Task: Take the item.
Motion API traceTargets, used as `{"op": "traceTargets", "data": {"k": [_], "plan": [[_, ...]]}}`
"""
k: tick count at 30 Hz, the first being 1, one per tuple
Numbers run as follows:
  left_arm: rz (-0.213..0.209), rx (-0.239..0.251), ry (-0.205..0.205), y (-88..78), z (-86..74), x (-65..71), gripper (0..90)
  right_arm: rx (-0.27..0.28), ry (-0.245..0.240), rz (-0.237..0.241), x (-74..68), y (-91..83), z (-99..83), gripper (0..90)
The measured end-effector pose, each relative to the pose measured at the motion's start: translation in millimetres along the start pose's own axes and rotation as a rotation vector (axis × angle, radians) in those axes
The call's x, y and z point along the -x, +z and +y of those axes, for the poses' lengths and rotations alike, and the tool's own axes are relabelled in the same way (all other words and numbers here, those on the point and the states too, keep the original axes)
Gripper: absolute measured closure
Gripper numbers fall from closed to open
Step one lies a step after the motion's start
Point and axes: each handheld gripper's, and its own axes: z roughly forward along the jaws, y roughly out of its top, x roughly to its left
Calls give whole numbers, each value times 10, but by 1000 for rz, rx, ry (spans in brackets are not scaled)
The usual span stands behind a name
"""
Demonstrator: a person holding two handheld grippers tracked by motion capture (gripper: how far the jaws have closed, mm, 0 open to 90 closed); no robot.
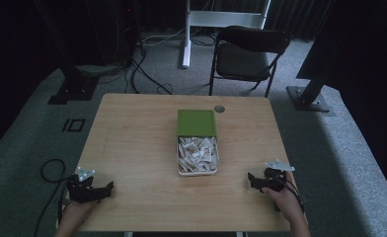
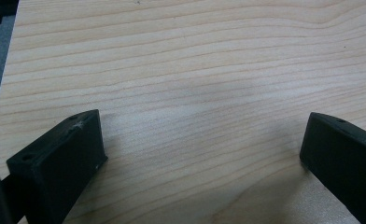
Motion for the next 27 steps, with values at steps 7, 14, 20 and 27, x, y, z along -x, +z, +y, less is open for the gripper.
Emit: {"op": "traceTargets", "data": {"k": [7, 14, 20, 27], "plan": [[0, -1, 0, -1, 0, 0, 7, 38, -5, 2, -51, -80, 162, 112], [0, 0, -1, 0, 0, 1, 6, 61, -30, 10, -114, -126, 314, 112], [0, 0, -1, 0, 0, 1, 6, 82, -44, 32, -175, -173, 436, 112], [0, 0, -2, 0, 0, 1, 7, 110, -62, 45, -266, -221, 597, 112]]}}
